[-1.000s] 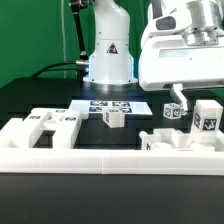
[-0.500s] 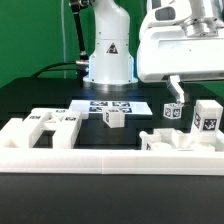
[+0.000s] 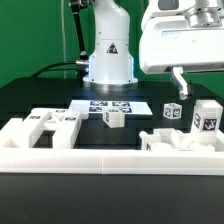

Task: Assemble chair

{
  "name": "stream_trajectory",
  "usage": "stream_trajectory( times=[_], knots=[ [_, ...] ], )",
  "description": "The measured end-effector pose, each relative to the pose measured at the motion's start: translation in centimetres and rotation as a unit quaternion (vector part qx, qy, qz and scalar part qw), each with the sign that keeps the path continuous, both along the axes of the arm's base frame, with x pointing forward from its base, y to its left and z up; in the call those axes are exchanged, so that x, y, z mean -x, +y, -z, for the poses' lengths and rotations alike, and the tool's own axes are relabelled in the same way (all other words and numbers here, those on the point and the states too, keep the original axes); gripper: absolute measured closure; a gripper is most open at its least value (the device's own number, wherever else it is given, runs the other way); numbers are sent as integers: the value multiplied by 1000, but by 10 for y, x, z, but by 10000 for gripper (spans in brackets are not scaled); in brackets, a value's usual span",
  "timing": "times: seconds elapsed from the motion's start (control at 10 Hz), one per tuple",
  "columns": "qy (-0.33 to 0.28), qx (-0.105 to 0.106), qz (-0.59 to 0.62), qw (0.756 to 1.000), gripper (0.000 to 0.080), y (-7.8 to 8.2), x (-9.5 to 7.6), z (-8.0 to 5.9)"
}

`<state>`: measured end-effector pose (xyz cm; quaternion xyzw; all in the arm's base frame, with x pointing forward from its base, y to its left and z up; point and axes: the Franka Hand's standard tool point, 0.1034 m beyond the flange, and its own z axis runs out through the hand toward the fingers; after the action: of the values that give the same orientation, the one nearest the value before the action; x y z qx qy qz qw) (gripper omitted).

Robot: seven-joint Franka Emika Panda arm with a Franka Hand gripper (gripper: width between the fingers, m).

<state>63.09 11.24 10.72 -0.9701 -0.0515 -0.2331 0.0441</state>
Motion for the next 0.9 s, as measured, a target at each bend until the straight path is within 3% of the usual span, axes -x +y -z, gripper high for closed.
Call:
stream_trajectory(
  times=[0.5, 0.9],
  knots=[
    [181, -8, -11, 983, 151, 2, 5, -2],
    [290, -8, -10, 957, 151, -7, 7, 12]
  ],
)
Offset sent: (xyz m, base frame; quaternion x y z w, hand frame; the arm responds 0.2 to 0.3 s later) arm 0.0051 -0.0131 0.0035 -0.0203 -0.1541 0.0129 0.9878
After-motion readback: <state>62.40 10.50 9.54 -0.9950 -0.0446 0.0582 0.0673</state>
